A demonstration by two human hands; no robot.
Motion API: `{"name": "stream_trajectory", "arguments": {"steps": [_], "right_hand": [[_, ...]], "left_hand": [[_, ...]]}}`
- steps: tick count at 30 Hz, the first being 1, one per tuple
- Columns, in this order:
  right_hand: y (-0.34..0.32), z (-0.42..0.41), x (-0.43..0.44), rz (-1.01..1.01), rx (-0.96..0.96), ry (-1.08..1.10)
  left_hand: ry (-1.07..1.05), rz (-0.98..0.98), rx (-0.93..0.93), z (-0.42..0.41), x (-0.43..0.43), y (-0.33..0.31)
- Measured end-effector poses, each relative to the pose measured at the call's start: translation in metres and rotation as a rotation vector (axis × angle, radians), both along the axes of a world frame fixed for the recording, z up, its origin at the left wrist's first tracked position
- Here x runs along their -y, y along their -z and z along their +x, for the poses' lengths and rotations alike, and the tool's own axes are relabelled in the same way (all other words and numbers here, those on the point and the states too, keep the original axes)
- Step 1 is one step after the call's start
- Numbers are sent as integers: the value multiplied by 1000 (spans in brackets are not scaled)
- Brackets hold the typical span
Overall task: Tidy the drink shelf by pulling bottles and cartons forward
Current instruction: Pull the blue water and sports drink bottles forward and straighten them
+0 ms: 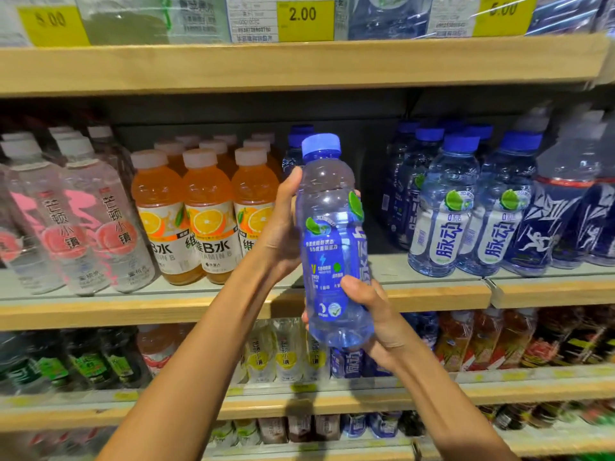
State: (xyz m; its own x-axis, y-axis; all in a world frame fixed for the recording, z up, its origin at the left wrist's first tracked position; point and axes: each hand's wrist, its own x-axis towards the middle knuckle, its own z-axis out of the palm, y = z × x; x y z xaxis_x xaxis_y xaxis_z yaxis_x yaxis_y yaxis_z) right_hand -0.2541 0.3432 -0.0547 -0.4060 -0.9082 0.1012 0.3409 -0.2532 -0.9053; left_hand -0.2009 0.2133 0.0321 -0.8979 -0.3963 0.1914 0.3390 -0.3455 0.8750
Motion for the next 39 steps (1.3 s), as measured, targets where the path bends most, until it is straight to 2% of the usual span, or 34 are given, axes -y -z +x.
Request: {"name": "stream_trajectory", "arguments": {"steps": [3, 6, 10, 13, 16, 19, 23, 26, 28, 30, 32, 35, 37, 39], "right_hand": [[-7, -1, -5, 43, -306, 284], [-6, 6, -4, 81, -487, 538], [-2, 23, 1, 213, -706, 778], [5, 34, 4, 261, -797, 860], [11, 42, 4, 256, -858, 892], [11, 41, -1, 175, -809, 813], [-6, 17, -14, -7, -447, 402], [-19, 1, -16, 35, -147, 71], [-24, -2, -13, 19, -81, -103], [-25, 0, -6, 47, -23, -181], [-24, 0, -1, 94, -12, -213], [-23, 4, 5, 25, -124, -280], [-22, 9, 7, 11, -215, -239], [-18, 11, 9, 40, -287, -132]], "left_hand": [[-361, -273, -11, 5, 3, 8], [-566, -399, -18, 7, -12, 1], [-636, -380, -64, 1, -38, -5], [-782, -349, -79, -4, -41, -4], [-801, -309, -80, -4, -39, -2], [-665, -203, -81, 0, -31, -4], [-269, -16, -74, 13, -11, -9], [99, 123, -186, 16, -2, -10], [294, 181, -254, 14, -1, -10], [435, 224, -305, 11, -2, -10], [515, 242, -318, 7, -1, -8], [571, 248, -319, 7, 2, -1], [593, 269, -313, 7, 6, 2], [527, 209, -286, 6, 10, 5]]}}
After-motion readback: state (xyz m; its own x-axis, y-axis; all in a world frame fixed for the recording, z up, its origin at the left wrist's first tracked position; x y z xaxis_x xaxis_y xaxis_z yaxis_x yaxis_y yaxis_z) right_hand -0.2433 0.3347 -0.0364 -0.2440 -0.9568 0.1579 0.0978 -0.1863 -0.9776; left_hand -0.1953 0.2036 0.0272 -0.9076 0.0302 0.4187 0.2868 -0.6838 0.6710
